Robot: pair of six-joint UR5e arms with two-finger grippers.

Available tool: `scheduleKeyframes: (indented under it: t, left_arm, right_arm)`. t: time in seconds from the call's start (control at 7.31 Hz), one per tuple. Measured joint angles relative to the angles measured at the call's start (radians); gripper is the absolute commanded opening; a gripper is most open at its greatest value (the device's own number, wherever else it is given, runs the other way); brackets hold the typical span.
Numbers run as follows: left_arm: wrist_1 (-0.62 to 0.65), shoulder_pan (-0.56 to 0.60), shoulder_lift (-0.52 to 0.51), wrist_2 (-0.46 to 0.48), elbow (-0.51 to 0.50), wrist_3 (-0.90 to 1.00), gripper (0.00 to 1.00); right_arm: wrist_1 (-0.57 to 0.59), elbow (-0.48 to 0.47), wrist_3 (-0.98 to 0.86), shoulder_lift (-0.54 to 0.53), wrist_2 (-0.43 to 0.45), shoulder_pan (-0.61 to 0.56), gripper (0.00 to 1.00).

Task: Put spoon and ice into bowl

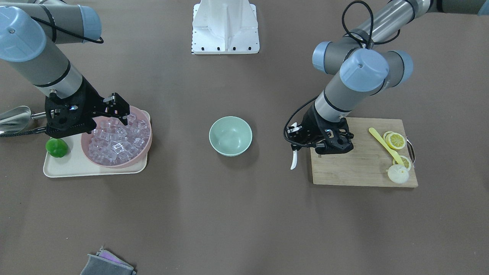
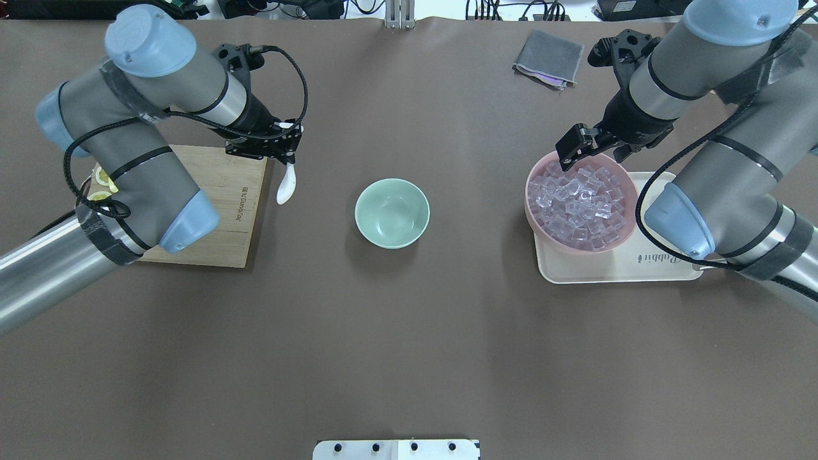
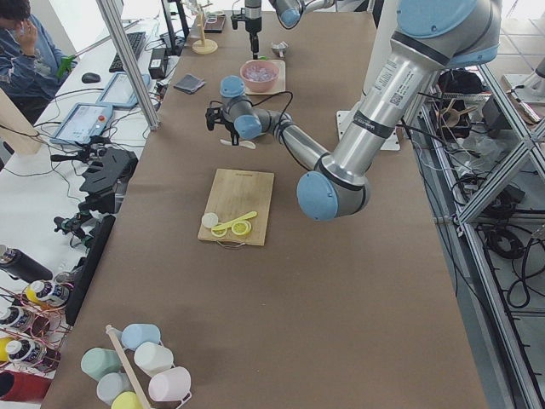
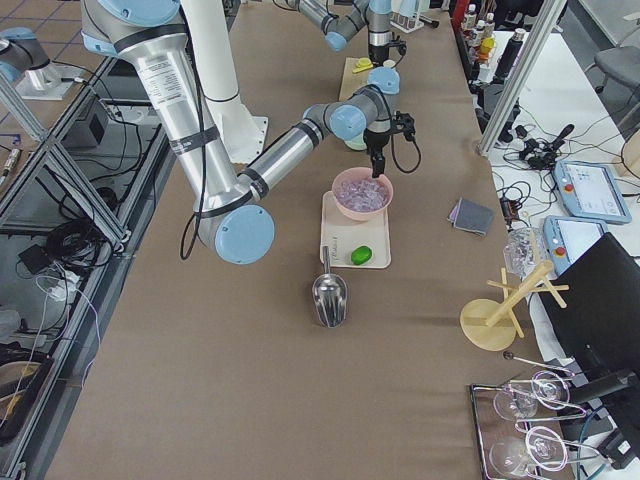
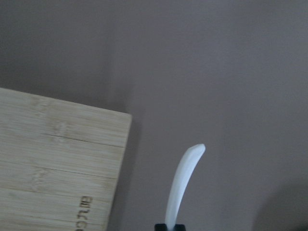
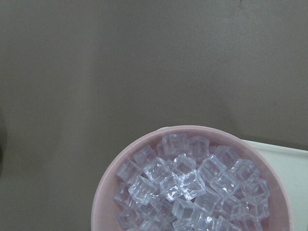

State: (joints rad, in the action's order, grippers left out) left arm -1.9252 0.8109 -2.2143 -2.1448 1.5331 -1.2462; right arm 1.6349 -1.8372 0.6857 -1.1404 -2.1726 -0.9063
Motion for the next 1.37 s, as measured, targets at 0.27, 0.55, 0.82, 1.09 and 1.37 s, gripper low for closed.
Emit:
scheduleKeyframes:
  t: [0.27,0.55,0.82,1.09,1.37]
  left_arm:
    - [-0.005,-0.033,-0.106,0.003,-0.036,-0.077,0.0]
    - [-0.024,-0.063,-0.174,0.027,-0.09,-0.106,0.0]
    - [-0.073,-0.096,-0.187,0.069,-0.12,-0.111,0.0]
    - [-0.094,-0.111,-0.189,0.09,-0.129,-0.112,0.74]
    - [-0.098,-0.114,-0.189,0.094,-0.131,-0.11,0.87]
  right_arm:
    - [-0.083,0.07,0.01,0.003,0.03,0.027,1.0]
    - [-0.191,0.134,0.063,0.003,0.039,0.045,1.0]
    - [-0.213,0.146,0.081,-0.007,0.04,0.049,0.99]
    - [-0.215,0.15,0.08,-0.017,0.052,0.048,0.88]
    - [-0.216,0.165,0.083,-0.019,0.065,0.05,0.82]
